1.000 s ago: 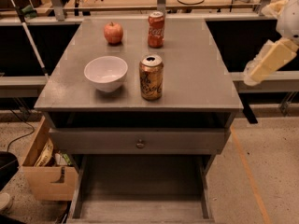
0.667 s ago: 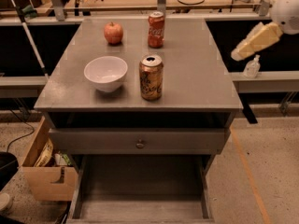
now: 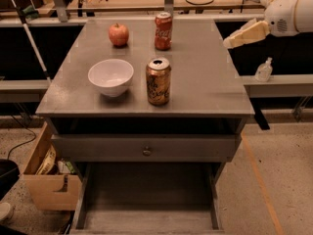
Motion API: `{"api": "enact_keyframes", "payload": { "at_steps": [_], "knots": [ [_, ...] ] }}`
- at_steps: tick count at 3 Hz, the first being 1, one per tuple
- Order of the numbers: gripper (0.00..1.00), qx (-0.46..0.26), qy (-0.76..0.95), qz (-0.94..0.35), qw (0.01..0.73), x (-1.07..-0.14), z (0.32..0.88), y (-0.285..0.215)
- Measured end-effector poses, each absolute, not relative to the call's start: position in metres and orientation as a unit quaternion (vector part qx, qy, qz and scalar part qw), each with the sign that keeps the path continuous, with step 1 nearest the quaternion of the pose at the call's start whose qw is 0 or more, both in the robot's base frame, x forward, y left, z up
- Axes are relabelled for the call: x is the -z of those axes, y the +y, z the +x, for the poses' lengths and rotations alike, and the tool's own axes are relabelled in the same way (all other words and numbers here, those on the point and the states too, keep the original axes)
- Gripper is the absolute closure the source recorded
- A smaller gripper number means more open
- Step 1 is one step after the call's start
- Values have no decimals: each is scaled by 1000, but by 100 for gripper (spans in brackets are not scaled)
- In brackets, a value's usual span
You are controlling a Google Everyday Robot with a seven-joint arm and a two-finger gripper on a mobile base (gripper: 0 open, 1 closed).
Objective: Place coke can into middle drawer
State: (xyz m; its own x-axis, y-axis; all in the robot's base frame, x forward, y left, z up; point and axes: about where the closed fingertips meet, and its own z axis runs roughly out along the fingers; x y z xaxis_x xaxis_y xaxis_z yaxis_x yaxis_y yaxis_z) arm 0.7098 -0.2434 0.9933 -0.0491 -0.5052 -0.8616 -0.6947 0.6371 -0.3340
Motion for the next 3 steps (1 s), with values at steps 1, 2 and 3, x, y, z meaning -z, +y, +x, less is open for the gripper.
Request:
{"api": "enact_keyframes", "payload": {
  "at_steps": [1, 2, 3],
  "knots": [
    [0, -85, 719, -419, 548, -994, 708, -242],
    [0, -96, 713, -414, 559, -993, 712, -233],
    [0, -147, 694, -413, 571, -985, 739, -194]
  ]
}}
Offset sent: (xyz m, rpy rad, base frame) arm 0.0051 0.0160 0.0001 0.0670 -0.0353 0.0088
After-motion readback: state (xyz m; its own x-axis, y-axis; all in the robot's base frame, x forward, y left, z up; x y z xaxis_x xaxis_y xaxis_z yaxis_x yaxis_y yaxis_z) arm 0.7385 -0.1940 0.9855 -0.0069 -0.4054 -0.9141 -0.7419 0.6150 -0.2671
